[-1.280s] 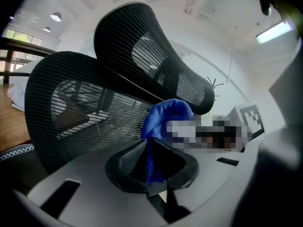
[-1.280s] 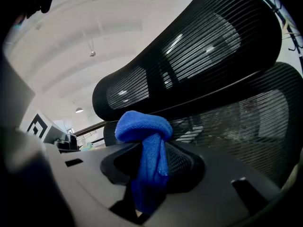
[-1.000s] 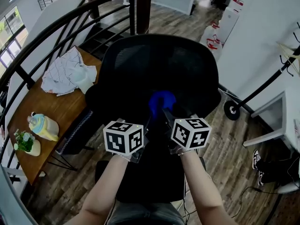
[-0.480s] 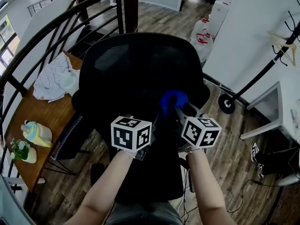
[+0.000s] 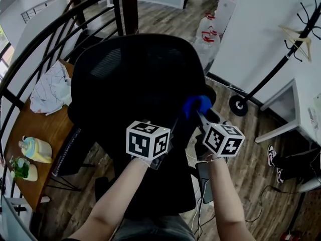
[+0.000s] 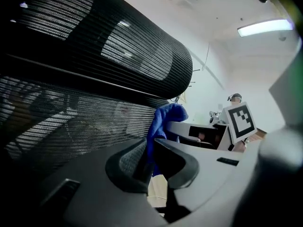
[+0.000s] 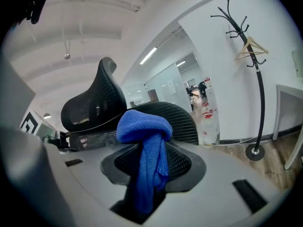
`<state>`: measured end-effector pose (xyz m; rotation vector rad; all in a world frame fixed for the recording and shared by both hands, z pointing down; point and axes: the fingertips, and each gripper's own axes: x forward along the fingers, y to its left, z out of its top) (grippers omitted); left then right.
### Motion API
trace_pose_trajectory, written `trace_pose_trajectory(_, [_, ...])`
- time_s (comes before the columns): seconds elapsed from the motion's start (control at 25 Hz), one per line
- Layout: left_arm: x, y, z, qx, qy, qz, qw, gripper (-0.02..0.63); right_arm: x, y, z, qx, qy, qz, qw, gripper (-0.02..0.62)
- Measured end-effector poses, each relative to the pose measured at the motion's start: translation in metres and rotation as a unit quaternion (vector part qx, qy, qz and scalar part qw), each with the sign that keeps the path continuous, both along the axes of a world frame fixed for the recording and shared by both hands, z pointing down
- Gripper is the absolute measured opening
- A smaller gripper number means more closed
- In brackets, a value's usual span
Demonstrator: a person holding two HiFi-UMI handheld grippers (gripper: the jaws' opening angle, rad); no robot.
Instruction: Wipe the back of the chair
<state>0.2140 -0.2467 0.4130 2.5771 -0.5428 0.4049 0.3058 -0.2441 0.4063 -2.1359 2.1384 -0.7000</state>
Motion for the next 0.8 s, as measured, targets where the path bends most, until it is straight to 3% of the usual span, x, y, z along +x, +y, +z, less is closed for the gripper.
trace_pose_trajectory(0.44, [-0.009, 0.009, 0.003, -0.009, 0.003, -0.001, 0.9999, 0.037, 0.025, 0.023, -0.003, -0.009, 0.005, 0.068, 0.998, 0.147])
trace_pose_trajectory(0.64, [-0.04, 0.009, 0.006, -0.011, -0.002, -0.027, 0.9996, 0.037, -0.001, 0.034, -0.013, 0.009, -0.007, 0.053, 0.999, 0.147])
trace_pose_trajectory(0.8, [-0.079, 0.009, 0.018, -0.03, -0.003, -0.06, 0.9977, 0.038, -0.045, 0.038, -0.009, 0.014, -0.023, 0.013, 1.0, 0.147])
